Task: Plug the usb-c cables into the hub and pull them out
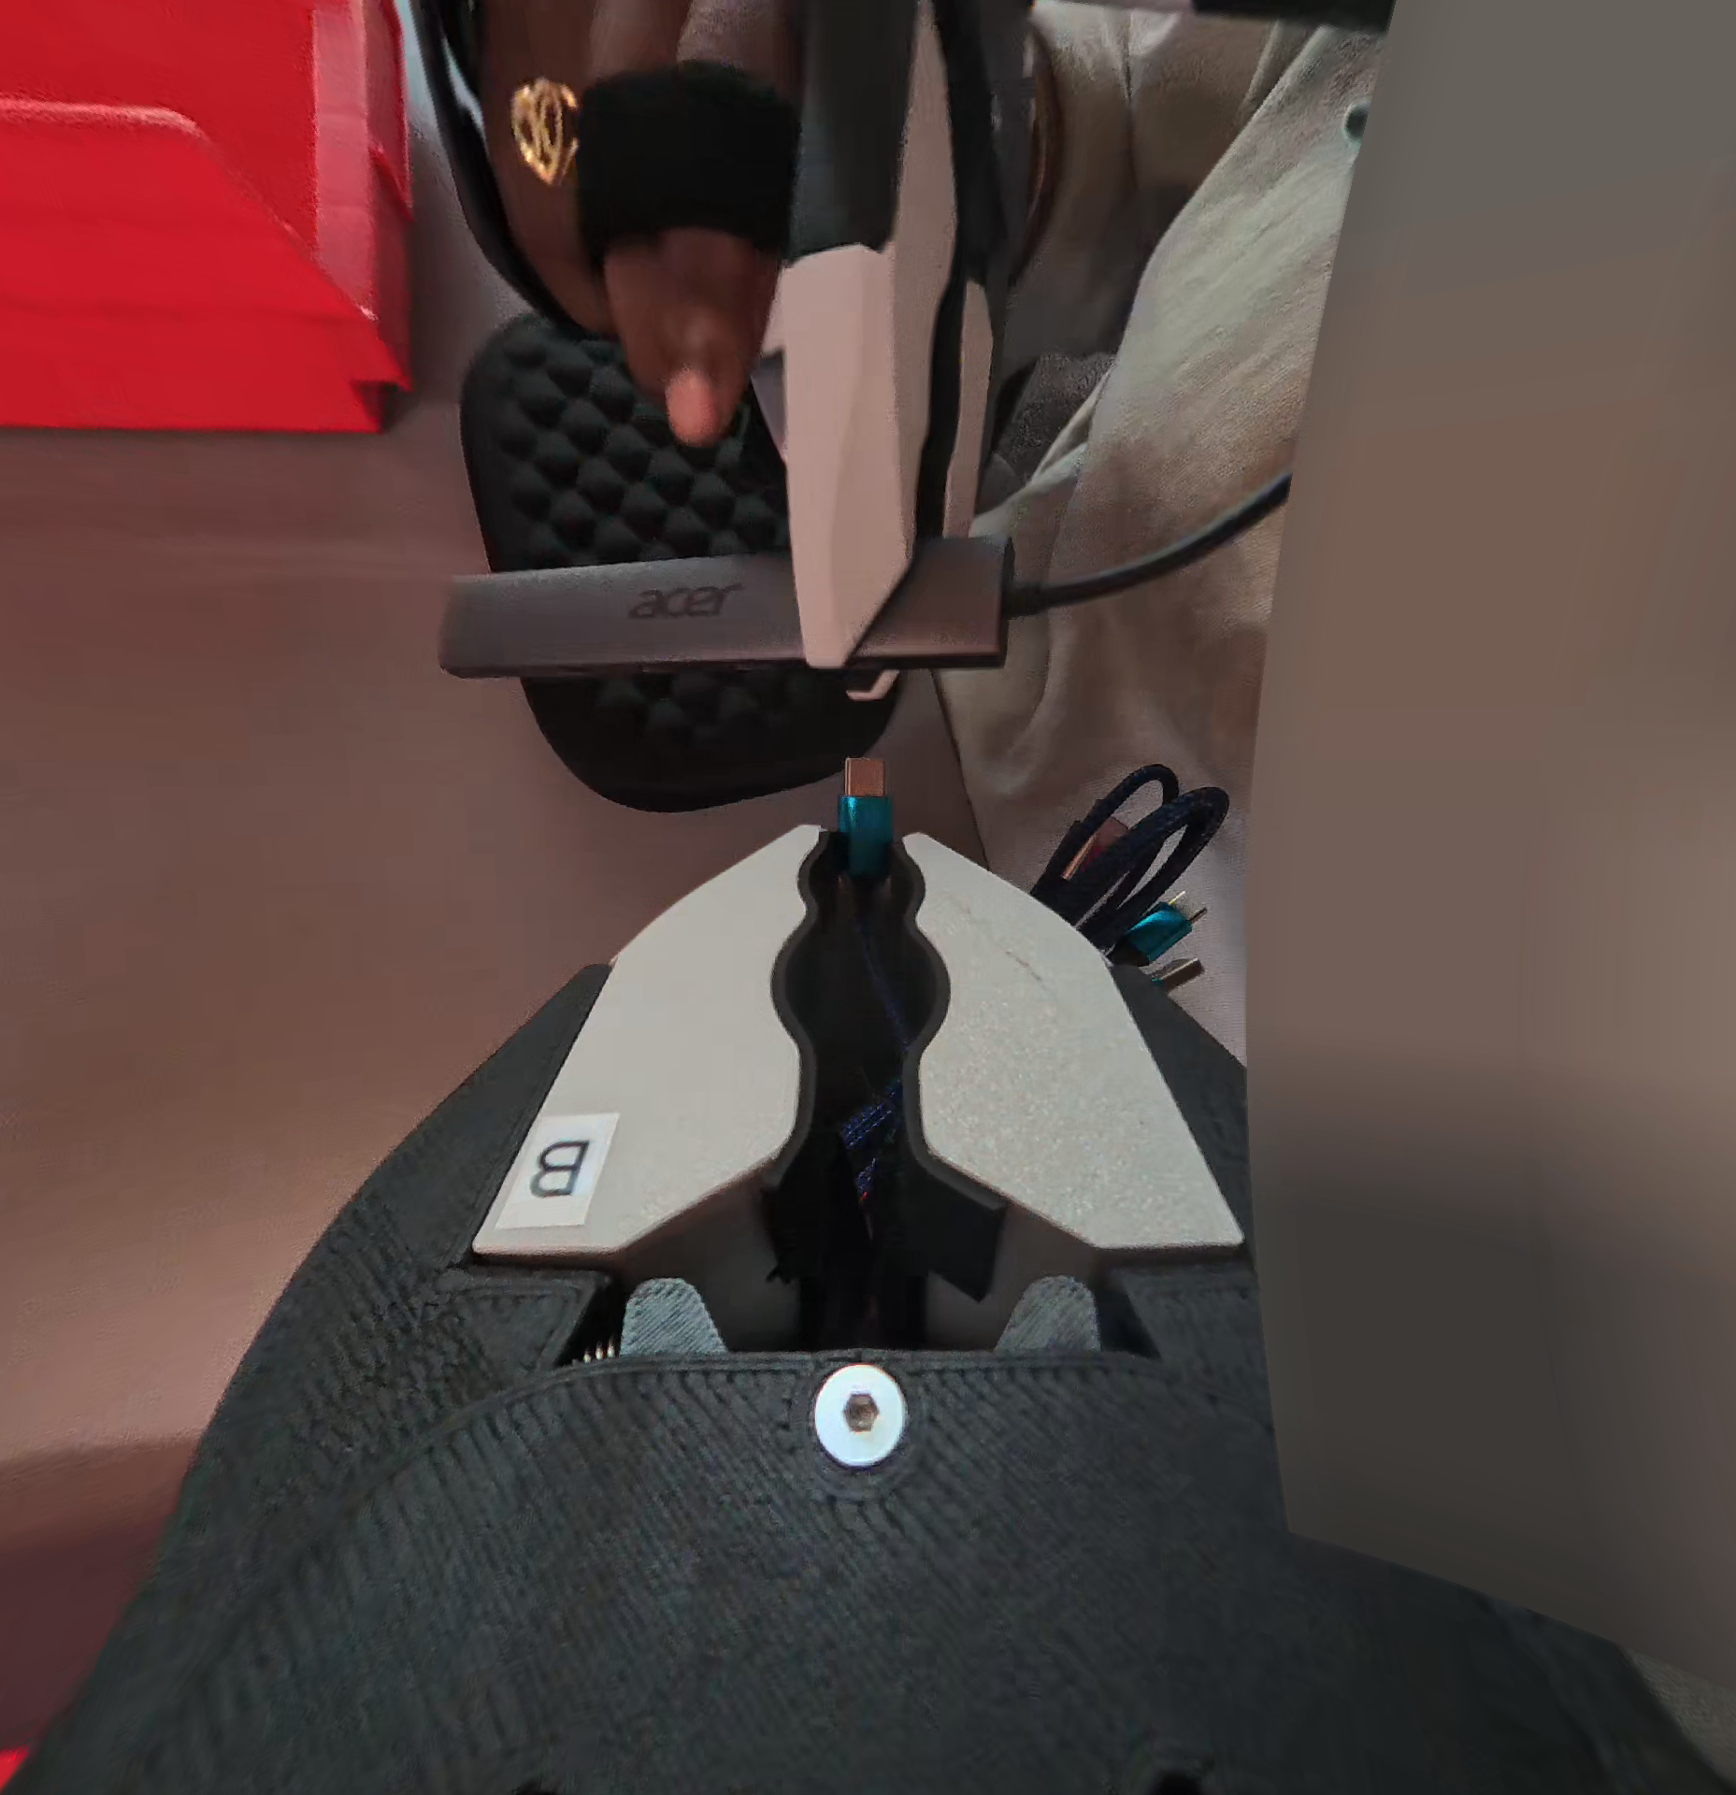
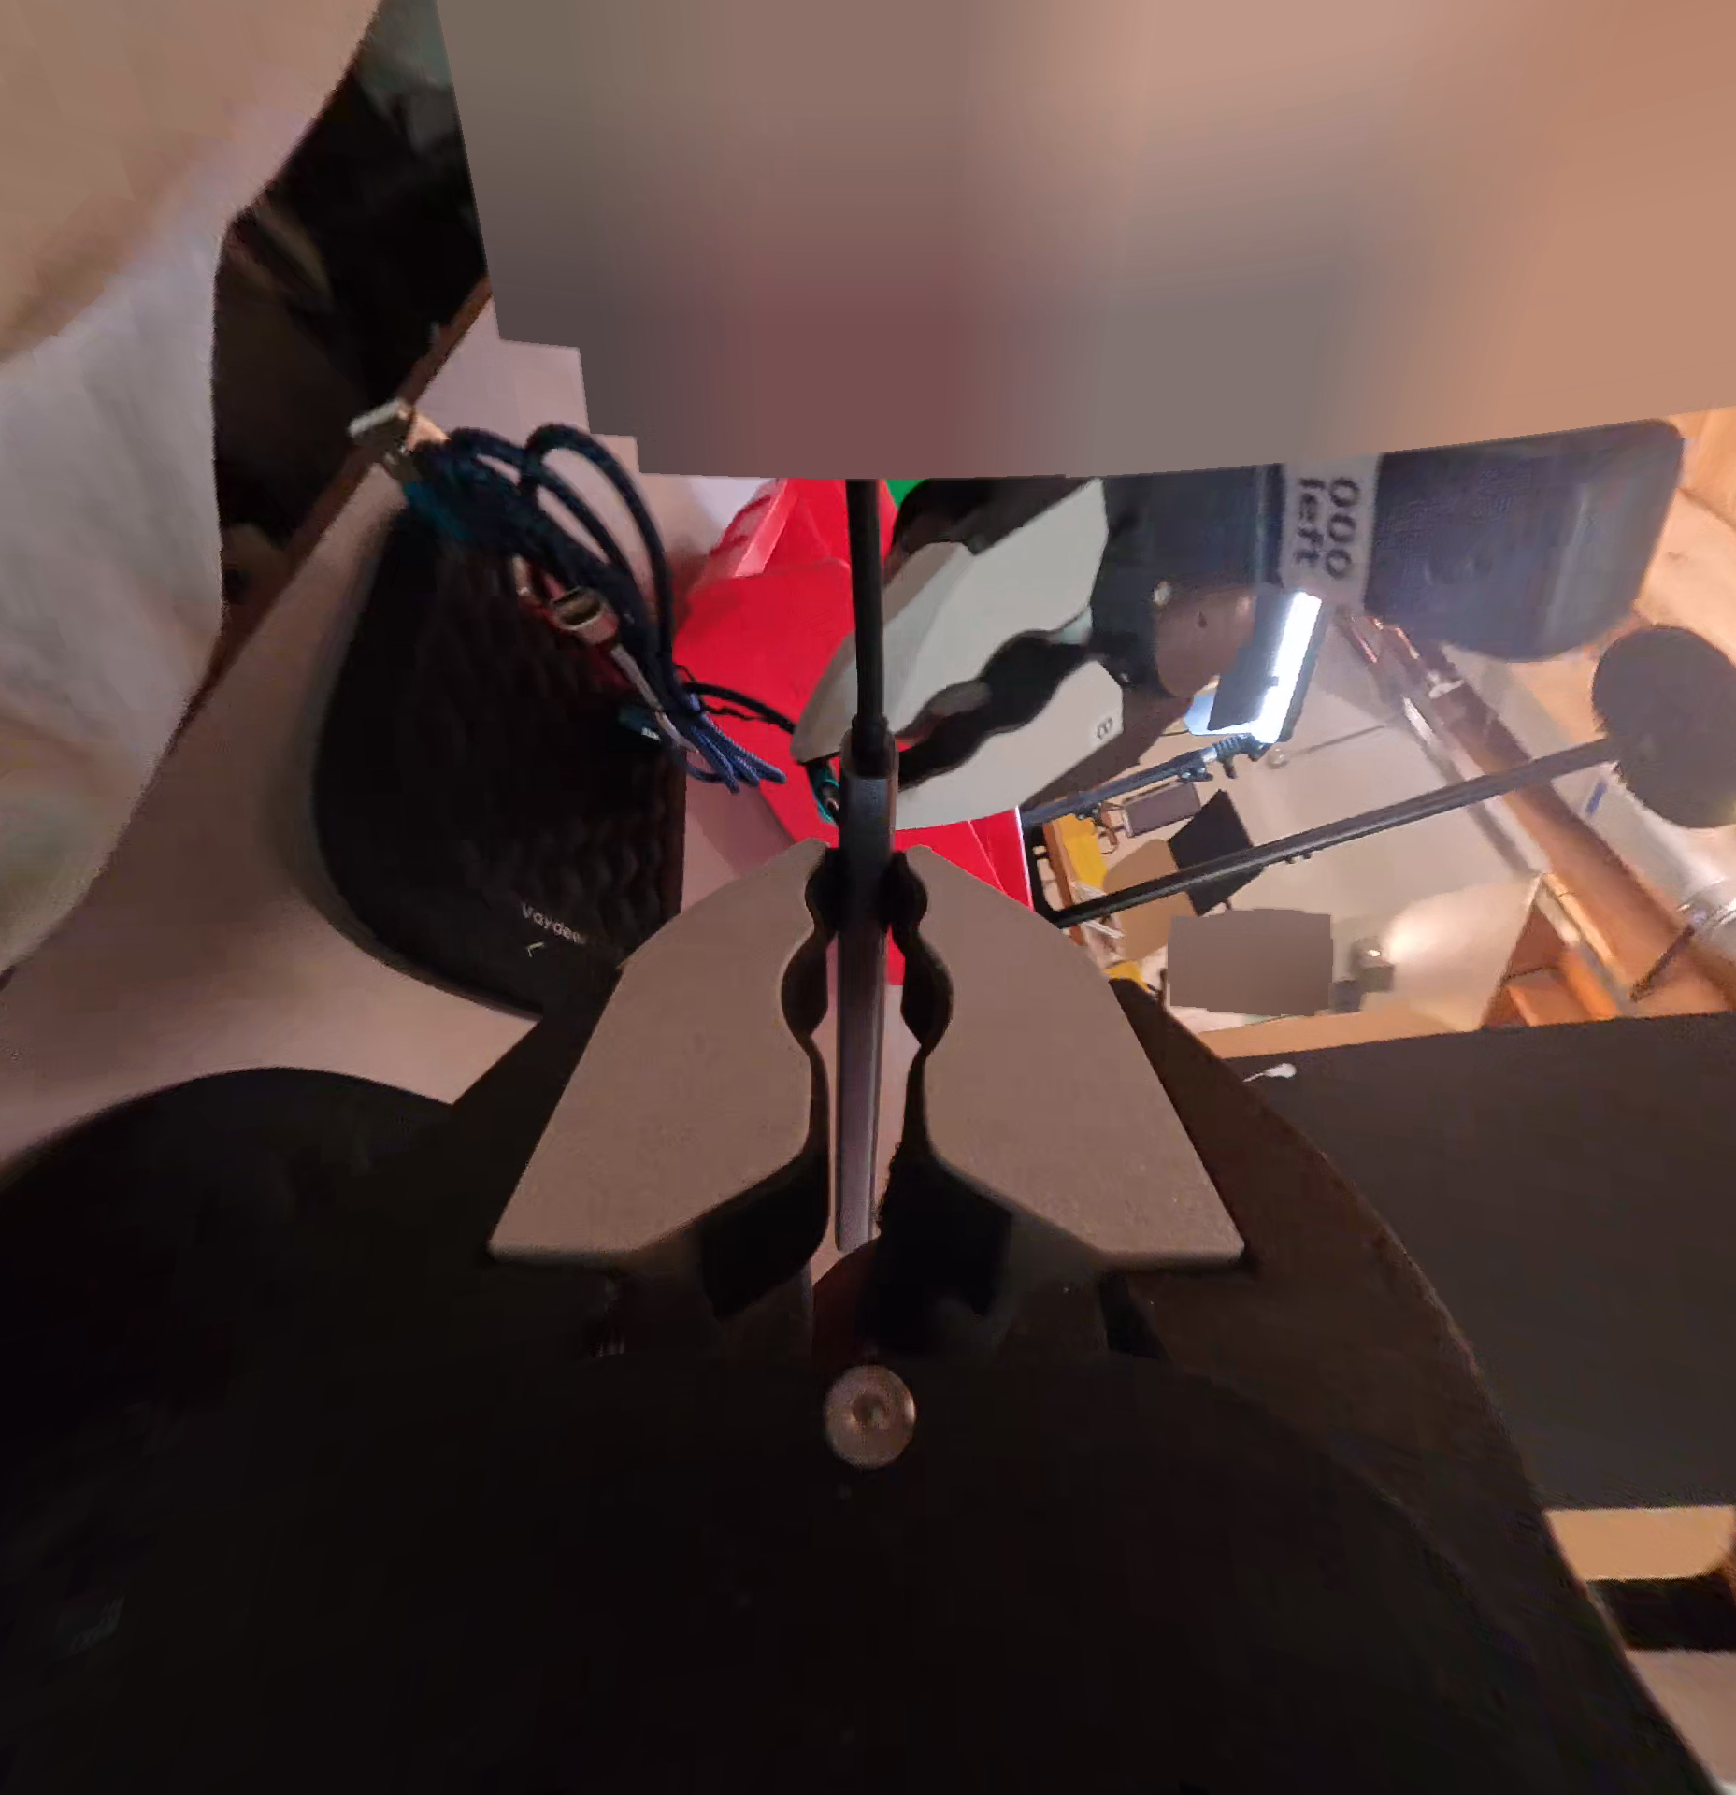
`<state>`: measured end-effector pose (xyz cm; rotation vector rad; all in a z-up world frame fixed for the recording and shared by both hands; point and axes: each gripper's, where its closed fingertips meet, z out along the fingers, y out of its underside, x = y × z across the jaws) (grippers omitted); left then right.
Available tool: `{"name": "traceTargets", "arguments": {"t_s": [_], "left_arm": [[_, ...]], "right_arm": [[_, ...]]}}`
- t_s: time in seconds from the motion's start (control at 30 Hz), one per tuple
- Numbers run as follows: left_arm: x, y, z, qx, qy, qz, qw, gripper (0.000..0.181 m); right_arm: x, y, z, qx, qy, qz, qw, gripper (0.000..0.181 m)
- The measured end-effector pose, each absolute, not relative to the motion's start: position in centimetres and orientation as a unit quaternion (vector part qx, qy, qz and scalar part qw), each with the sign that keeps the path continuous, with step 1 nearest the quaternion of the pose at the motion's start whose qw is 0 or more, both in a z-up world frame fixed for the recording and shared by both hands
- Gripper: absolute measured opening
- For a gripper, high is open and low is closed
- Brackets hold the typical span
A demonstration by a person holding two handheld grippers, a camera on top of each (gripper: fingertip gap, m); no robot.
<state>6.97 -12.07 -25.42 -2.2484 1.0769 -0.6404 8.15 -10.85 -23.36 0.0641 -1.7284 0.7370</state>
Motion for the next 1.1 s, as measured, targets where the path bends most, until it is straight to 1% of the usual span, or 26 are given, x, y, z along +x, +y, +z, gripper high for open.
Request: {"name": "traceTargets", "arguments": {"t_s": [0.3, 0.7, 1.1], "left_arm": [[7.0, -11.6, -25.5, -0.846, 0.414, -0.239, 0.236, 0.009], [7.1, -11.6, -26.0, -0.85, 0.406, -0.261, 0.211, 0.009], [7.2, -11.7, -26.7, -0.84, 0.416, -0.306, 0.164, 0.009]], "right_arm": [[7.5, -10.9, -24.2, 0.038, -0.753, 0.268, 0.599, 0.009], [7.4, -11.3, -24.9, 0.055, -0.764, 0.238, 0.596, 0.009], [7.6, -11.2, -25.8, 0.098, -0.792, 0.214, 0.564, 0.009]]}}
